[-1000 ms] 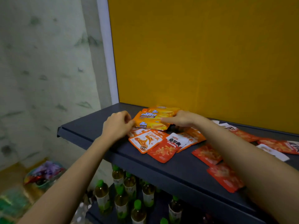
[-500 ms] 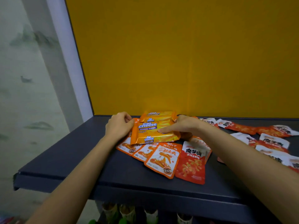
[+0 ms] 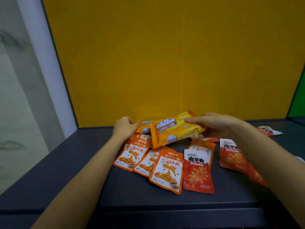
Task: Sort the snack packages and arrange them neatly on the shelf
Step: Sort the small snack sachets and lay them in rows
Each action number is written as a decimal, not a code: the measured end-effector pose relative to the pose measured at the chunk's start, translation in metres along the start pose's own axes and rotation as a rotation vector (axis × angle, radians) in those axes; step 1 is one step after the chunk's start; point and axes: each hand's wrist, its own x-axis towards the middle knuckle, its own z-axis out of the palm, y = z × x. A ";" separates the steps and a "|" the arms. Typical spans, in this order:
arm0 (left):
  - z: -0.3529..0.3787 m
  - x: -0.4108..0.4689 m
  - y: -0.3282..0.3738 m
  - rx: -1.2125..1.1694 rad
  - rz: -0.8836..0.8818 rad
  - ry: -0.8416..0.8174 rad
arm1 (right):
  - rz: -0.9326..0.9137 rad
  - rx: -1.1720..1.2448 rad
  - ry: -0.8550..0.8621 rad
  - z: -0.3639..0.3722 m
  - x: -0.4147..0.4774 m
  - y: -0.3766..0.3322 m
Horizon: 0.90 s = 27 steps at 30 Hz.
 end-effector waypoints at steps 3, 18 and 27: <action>0.005 0.008 0.007 0.113 -0.032 -0.096 | -0.027 0.109 0.145 -0.026 -0.012 0.006; 0.022 0.025 0.031 -0.240 -0.152 -0.251 | -0.047 0.251 0.400 -0.070 -0.039 0.038; 0.017 0.020 0.037 -0.653 -0.178 -0.335 | -0.056 0.276 0.407 -0.071 -0.034 0.047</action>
